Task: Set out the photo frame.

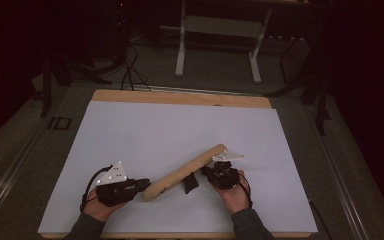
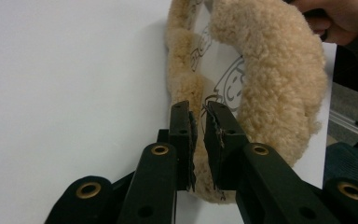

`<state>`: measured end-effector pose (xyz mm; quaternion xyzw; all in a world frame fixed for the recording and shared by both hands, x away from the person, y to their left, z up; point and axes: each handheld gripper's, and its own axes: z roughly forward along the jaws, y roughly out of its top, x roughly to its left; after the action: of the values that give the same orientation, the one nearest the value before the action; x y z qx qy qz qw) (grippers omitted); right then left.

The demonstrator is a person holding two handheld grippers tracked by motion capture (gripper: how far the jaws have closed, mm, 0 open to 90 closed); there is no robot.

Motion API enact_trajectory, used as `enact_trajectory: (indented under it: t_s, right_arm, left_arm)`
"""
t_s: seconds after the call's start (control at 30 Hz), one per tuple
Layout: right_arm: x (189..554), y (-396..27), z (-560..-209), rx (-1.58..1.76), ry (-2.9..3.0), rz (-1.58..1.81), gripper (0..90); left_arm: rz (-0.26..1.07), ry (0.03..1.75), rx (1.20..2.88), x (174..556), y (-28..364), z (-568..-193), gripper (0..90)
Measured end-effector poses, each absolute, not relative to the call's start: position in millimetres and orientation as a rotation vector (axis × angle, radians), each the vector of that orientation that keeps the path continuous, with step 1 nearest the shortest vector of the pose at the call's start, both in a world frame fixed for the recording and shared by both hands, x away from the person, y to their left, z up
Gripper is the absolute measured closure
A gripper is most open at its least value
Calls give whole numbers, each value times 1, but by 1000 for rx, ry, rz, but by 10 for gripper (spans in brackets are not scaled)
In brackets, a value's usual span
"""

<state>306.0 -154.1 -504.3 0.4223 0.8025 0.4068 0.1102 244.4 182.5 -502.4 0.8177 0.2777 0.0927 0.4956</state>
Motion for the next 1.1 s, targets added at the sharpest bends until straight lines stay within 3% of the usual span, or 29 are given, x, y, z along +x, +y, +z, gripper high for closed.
enact_trajectory:
  t_s: [1.1]
  right_arm:
    - [313, -139, -500, 1217, 2376, 1206, 900]
  left_arm:
    - [156, 546, 2037, 236, 142, -505, 849]
